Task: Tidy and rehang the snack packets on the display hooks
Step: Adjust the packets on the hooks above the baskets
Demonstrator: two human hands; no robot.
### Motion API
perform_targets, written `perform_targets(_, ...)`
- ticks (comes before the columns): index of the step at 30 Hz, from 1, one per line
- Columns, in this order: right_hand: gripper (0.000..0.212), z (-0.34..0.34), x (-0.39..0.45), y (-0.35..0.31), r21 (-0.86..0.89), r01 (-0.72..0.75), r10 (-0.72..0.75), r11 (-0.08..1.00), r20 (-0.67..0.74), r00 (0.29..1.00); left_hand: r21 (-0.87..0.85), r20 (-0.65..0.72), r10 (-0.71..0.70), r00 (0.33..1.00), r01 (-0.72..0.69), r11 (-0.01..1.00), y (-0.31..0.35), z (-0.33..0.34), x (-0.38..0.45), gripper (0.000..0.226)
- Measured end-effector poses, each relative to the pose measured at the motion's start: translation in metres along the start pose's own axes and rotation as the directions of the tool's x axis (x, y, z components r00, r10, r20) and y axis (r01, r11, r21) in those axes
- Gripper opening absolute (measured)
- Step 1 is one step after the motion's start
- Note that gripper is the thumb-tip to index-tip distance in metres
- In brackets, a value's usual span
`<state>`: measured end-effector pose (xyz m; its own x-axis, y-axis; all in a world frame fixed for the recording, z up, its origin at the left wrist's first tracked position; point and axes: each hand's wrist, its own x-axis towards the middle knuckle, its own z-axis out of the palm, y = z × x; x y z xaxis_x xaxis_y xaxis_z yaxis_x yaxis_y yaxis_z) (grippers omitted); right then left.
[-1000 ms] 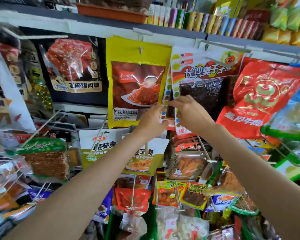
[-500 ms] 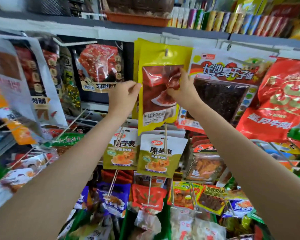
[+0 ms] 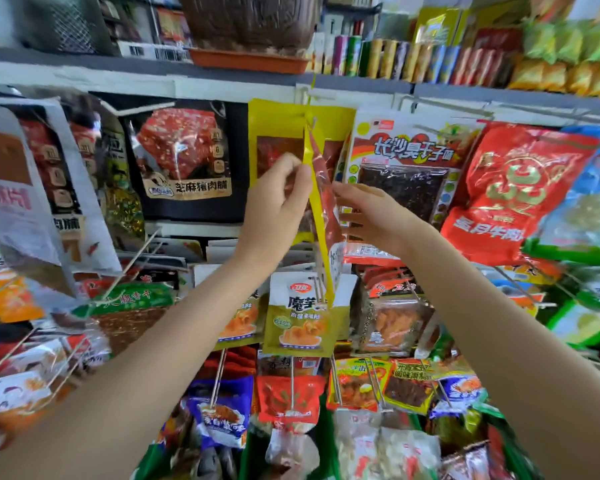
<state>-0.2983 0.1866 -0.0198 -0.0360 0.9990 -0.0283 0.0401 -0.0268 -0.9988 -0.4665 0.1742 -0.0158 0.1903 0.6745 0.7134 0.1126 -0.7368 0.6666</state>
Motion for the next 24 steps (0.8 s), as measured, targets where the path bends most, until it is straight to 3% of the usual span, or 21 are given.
perform_targets(4,0.027,-0.004,-0.003,-0.002,0.028,0.053,-0.05,0.998,-0.11,0.993,0.039,0.058,0.009,0.998,-0.011,0.999,0.002,-0.002,-0.01,0.033)
perform_targets(7,0.044,0.001,-0.004,-0.004,0.011,0.078,-0.073,0.997,-0.25,0.965,0.149,0.063,0.017,0.998,-0.027,0.989,-0.003,-0.008,-0.015,0.033)
perform_targets(9,0.044,0.005,-0.005,-0.003,-0.028,0.096,-0.1,0.995,-0.313,0.944,0.256,0.011,-0.009,1.0,0.006,0.967,-0.016,-0.016,-0.015,0.025)
perform_targets(11,0.041,0.01,-0.005,-0.001,-0.067,0.102,-0.119,0.993,-0.348,0.93,0.307,-0.048,-0.122,0.991,0.131,0.943,-0.038,-0.028,-0.012,0.008)
perform_targets(14,0.042,0.017,-0.006,0.002,-0.138,0.075,-0.12,0.988,-0.358,0.926,0.377,-0.009,-0.352,0.936,0.33,0.866,-0.073,-0.044,-0.018,0.029)
perform_targets(17,0.043,0.032,-0.013,0.002,-0.338,0.089,-0.213,0.937,-0.35,0.912,0.43,0.003,-0.464,0.886,0.418,0.801,-0.098,-0.059,-0.035,0.032)
perform_targets(19,0.037,0.049,-0.021,0.004,-0.53,0.167,-0.368,0.831,-0.299,0.881,0.423,-0.018,-0.52,0.854,0.478,0.77,-0.111,-0.07,-0.049,0.033)
perform_targets(21,0.029,0.073,-0.027,0.017,-0.692,0.228,-0.451,0.685,-0.158,0.878,0.452,-0.03,-0.542,0.84,0.495,0.742,-0.121,-0.081,-0.061,0.031)
perform_targets(24,0.031,0.11,-0.027,0.054,-0.832,0.253,-0.295,0.494,0.113,0.949,0.47,-0.031,-0.533,0.845,0.483,0.739,-0.13,-0.097,-0.076,0.03)
